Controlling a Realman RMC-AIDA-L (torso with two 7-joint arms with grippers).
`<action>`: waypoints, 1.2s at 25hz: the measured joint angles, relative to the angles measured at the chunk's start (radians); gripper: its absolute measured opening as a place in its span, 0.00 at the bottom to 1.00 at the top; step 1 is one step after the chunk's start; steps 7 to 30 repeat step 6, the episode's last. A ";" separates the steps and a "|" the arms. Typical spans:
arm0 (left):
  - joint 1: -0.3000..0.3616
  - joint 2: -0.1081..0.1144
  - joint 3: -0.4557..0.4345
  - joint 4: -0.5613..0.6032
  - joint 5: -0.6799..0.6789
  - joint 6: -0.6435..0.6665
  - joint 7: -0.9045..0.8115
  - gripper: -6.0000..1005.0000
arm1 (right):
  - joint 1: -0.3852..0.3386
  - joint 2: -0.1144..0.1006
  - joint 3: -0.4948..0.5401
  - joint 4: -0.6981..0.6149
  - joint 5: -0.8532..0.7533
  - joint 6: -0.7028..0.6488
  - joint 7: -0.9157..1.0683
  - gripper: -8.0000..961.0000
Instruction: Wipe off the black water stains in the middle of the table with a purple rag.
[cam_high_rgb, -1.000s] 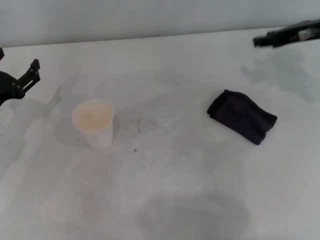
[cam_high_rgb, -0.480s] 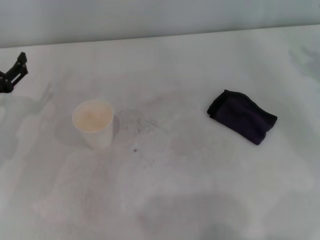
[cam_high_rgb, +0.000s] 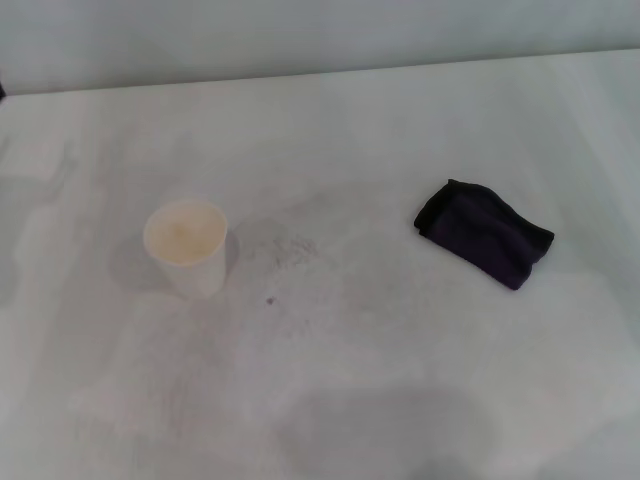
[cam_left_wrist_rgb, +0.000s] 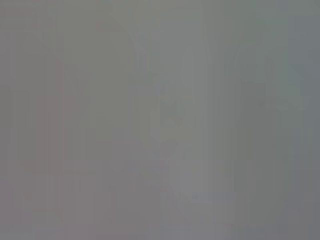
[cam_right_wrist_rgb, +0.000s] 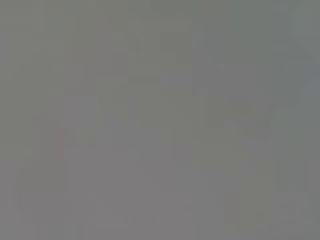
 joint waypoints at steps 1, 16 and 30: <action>0.000 -0.002 0.000 0.000 -0.027 -0.020 0.002 0.87 | 0.004 0.000 0.000 -0.013 0.040 -0.012 -0.053 0.48; -0.003 -0.004 0.007 -0.010 -0.152 -0.065 0.003 0.87 | 0.037 -0.001 0.001 -0.044 0.172 -0.068 -0.205 0.48; -0.003 -0.004 0.007 -0.010 -0.152 -0.065 0.003 0.87 | 0.037 -0.001 0.001 -0.044 0.172 -0.068 -0.205 0.48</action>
